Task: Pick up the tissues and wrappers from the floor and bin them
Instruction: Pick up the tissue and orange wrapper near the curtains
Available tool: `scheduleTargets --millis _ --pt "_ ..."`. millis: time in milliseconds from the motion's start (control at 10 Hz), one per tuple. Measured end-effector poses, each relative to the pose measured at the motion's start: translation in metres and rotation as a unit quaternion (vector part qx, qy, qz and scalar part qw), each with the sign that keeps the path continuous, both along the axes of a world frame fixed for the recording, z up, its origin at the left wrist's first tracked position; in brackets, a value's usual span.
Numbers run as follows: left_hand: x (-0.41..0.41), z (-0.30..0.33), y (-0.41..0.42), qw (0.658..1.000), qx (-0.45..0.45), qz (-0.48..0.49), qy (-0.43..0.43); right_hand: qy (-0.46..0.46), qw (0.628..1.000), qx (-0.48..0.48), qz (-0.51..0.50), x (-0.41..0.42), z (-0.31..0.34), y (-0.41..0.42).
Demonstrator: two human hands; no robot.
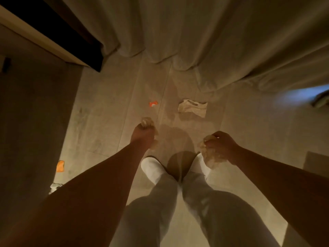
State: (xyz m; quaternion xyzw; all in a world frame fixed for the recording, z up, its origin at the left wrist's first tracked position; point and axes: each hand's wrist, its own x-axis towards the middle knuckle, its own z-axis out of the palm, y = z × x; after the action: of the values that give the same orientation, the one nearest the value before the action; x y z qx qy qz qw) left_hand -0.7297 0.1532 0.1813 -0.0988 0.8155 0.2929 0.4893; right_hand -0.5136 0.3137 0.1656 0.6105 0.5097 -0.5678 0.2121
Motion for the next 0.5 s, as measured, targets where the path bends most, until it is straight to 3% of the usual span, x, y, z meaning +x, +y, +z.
scheduleTargets --millis 100,300,500 --pt "-0.018 -0.080 0.014 0.997 -0.029 -0.065 0.035 -0.023 0.999 -0.016 -0.021 -0.021 -0.073 0.018" --pt "-0.058 -0.224 0.029 0.963 -0.086 -0.191 0.169 0.020 0.984 0.128 0.120 -0.064 -0.204 0.046" --pt "-0.090 -0.330 0.050 0.937 -0.115 -0.216 0.251 -0.028 0.962 0.212 0.172 -0.088 -0.313 0.074"
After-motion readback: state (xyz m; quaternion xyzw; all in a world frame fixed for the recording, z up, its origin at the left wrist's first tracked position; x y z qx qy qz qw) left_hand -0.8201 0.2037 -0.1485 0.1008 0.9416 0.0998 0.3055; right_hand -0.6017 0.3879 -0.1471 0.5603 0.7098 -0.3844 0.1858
